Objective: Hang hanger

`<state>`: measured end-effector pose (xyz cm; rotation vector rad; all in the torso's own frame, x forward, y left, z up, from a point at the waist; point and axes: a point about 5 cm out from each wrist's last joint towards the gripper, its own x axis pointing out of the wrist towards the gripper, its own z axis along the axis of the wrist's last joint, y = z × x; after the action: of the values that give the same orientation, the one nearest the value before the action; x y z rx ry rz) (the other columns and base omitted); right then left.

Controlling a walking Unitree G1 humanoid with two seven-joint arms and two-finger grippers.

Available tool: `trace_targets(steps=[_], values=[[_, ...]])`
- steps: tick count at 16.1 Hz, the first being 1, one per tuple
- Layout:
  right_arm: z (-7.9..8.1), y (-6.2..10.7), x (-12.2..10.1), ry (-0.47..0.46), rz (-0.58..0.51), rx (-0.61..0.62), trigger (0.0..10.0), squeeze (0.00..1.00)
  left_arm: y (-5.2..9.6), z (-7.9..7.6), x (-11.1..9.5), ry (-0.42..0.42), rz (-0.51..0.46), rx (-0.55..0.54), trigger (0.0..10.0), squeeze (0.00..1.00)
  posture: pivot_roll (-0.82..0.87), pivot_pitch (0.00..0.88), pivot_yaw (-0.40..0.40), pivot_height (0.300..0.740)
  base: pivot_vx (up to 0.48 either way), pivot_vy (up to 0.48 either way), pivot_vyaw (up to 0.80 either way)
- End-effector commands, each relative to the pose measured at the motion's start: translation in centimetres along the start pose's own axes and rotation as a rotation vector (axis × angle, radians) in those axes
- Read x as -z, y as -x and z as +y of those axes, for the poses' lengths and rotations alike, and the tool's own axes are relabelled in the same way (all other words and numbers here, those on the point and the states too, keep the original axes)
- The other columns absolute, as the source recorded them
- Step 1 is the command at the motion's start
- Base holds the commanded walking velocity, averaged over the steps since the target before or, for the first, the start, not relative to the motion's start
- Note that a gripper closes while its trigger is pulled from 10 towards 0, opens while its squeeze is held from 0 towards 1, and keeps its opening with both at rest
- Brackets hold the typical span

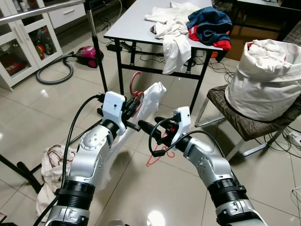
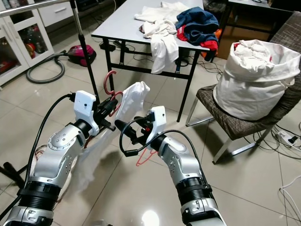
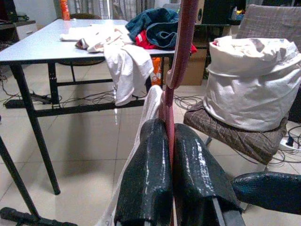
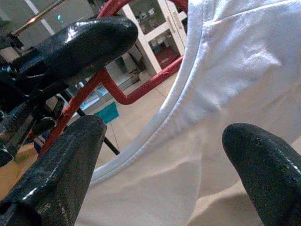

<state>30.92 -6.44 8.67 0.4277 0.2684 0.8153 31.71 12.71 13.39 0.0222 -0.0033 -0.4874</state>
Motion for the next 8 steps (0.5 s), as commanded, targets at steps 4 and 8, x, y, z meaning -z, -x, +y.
trace_targets(steps=[4,8], values=[[-0.52,-0.52,-0.52,0.126,0.01,0.067,10.0,0.0,-0.32,-0.47,-1.46,-0.004,-0.05,0.03,10.0,0.0,0.09,0.0,0.001,0.74,0.0,0.0,0.0],[-0.59,-0.74,-0.5,0.126,0.002,0.079,10.0,0.0,-0.35,-1.02,-1.82,0.003,-0.061,0.055,10.0,0.0,0.09,0.0,0.001,0.74,0.0,0.0,0.0]])
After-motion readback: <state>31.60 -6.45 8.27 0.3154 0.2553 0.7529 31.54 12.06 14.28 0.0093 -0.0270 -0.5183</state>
